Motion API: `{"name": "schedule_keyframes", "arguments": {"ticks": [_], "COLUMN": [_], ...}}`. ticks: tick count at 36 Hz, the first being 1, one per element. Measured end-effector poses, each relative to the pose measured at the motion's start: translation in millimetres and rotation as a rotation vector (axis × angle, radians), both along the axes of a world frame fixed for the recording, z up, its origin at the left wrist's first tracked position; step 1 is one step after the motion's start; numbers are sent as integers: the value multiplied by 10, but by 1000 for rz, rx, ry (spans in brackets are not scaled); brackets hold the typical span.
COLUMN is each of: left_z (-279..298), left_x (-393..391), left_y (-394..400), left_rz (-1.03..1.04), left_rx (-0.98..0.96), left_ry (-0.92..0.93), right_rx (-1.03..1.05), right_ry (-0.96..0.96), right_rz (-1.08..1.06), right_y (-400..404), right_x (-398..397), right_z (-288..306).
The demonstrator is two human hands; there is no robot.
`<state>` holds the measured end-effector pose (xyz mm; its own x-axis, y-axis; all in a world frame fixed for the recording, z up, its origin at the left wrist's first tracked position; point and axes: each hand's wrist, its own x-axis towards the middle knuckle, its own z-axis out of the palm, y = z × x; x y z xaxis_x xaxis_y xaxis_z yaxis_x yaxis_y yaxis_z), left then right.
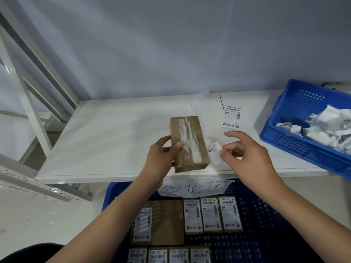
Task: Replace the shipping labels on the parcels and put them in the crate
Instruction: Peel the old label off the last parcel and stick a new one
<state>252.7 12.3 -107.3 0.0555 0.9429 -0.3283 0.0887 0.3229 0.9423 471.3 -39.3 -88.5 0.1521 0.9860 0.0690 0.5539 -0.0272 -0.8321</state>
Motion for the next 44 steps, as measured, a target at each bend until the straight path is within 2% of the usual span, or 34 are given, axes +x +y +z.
{"name": "schedule_keyframes", "arguments": {"ticks": [6,15,19,26,31,40,44], "left_z": [-40,-33,-33,83,154,416,511], "left_x": [15,13,32,80,129,231,397], "left_y": [-5,22,-16,-74,-170,-325,-357], "left_rz": [-12,23,6,-63,-88,26,119], "left_rx": [20,-36,18,218,266,316,276], "left_ry": [54,-16,72,333,381,405,338], "right_rx": [2,-20,-21,-7,2,122,148], "right_ry": [54,190,182,128,161,178,131], "right_rz": [-52,-92,-105,-121,-164,-177,-186], "right_y": [20,94,92,56,-4,-140,-256], "right_x": [-4,49,79,150,210,272,410], "right_z": [-17,-51,-65,-94,-151,91,119]}}
